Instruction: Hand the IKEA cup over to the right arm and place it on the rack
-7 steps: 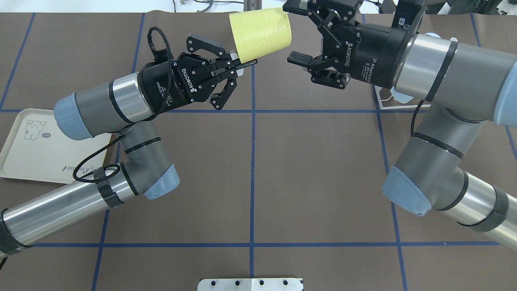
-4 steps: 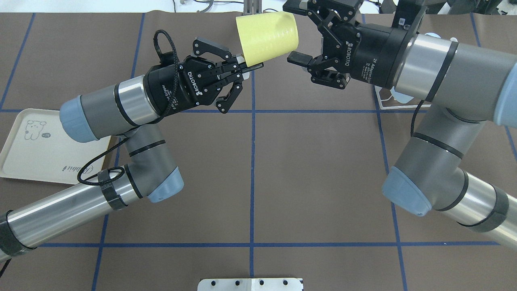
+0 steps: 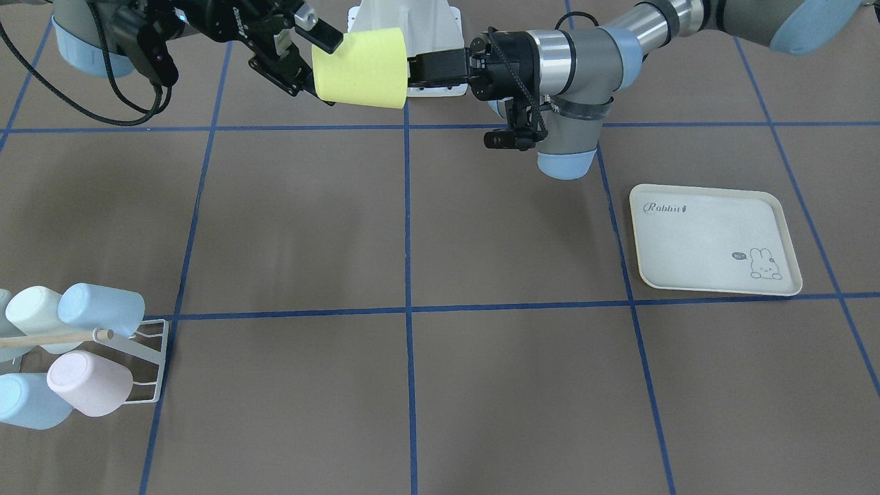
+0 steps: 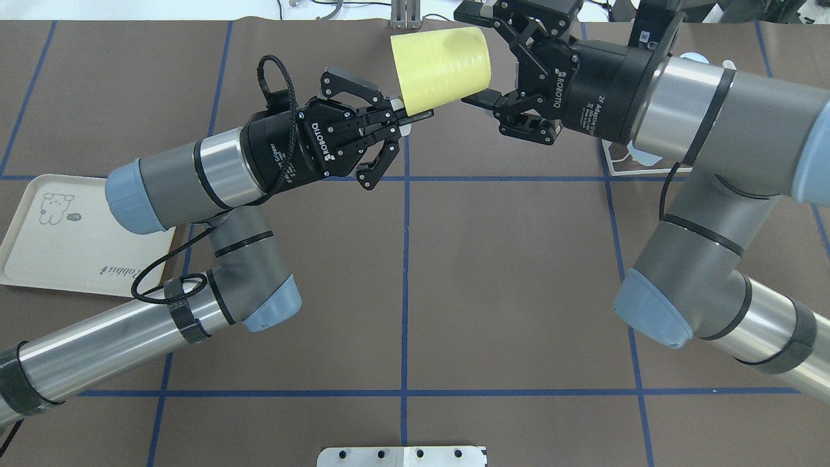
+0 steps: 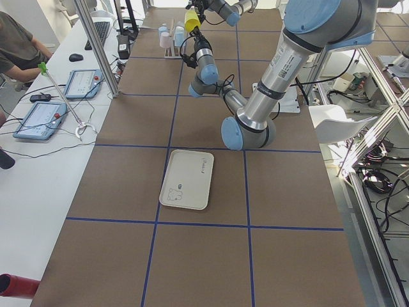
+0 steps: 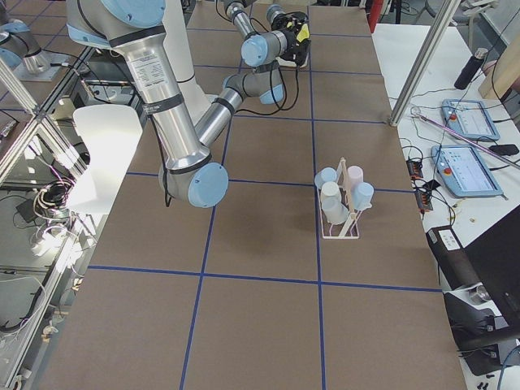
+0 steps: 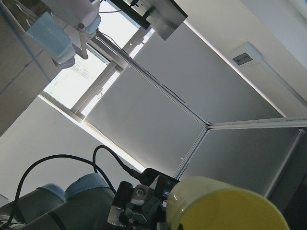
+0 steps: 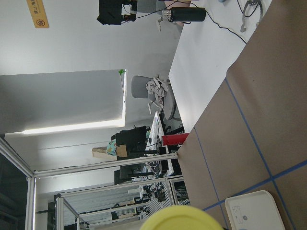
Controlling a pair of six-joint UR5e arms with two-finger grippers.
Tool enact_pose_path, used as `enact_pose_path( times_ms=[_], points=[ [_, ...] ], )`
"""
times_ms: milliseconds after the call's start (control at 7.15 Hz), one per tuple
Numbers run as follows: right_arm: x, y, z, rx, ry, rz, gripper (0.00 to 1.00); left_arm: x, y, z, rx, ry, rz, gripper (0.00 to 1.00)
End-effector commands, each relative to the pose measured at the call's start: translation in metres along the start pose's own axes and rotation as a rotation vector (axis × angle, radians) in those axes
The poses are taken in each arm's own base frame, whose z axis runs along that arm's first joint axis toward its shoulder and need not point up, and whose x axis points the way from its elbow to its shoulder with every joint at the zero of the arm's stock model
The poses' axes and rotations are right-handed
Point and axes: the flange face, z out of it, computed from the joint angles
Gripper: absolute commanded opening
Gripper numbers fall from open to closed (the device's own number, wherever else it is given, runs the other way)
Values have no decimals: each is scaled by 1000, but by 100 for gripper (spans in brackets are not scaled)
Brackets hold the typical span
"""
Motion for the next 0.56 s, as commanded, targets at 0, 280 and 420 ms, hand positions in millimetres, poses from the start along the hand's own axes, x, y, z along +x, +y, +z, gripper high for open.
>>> enact_pose_path(
  times_ms=[0,280,420],
  points=[
    [4,2,2,-5,6,4,100,-2,2,3,-6,0,-2,0],
    [3,4,2,-10,4,7,97,-6,5,6,-13,-2,-8,0],
    [2,4,2,-11,2,15,72,-6,6,7,-14,-2,-7,0]
  ],
)
